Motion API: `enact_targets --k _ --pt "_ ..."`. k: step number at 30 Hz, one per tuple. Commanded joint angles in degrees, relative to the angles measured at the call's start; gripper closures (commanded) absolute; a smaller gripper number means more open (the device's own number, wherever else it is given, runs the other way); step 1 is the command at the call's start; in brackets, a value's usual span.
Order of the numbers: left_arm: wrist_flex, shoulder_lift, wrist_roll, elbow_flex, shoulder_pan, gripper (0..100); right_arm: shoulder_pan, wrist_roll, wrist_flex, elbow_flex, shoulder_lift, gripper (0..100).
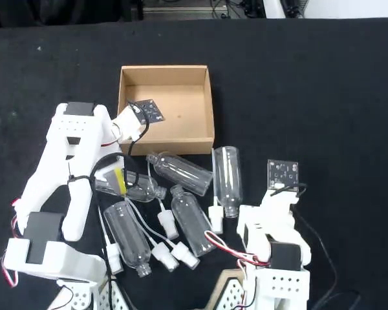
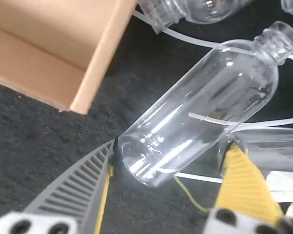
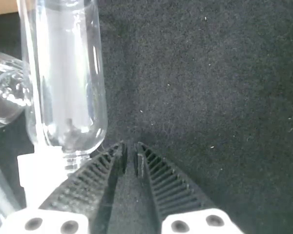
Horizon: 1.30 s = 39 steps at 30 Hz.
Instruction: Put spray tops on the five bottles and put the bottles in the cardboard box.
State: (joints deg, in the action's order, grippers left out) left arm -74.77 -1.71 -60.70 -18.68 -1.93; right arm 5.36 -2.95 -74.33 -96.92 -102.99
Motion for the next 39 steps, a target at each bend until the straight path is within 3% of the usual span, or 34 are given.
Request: enact_targets --k 1,13,24,35,39 --pt "3.3 -0.7 -1.8 -2.5 -1.4 68 -0.3 -0.3 -0.4 0.5 -5.6 98.7" --pt "1.6 -5.1 -1.8 -4.2 -6.0 68 -0.3 -0.3 -0.4 0.5 -5.6 98.7" --pt "14.3 -5.1 1.8 -10.9 -3.1 68 -0.3 -0.3 -0.4 0.5 -5.6 98.7" --pt "13.6 -5.3 1.8 -8.9 -1.5 68 -0.3 -0.3 -0.4 0.5 -5.6 98.7" --pt "7.7 -5.3 0.1 -5.9 -1.2 68 -0.3 -0.3 -0.4 0.5 -5.6 98.7"
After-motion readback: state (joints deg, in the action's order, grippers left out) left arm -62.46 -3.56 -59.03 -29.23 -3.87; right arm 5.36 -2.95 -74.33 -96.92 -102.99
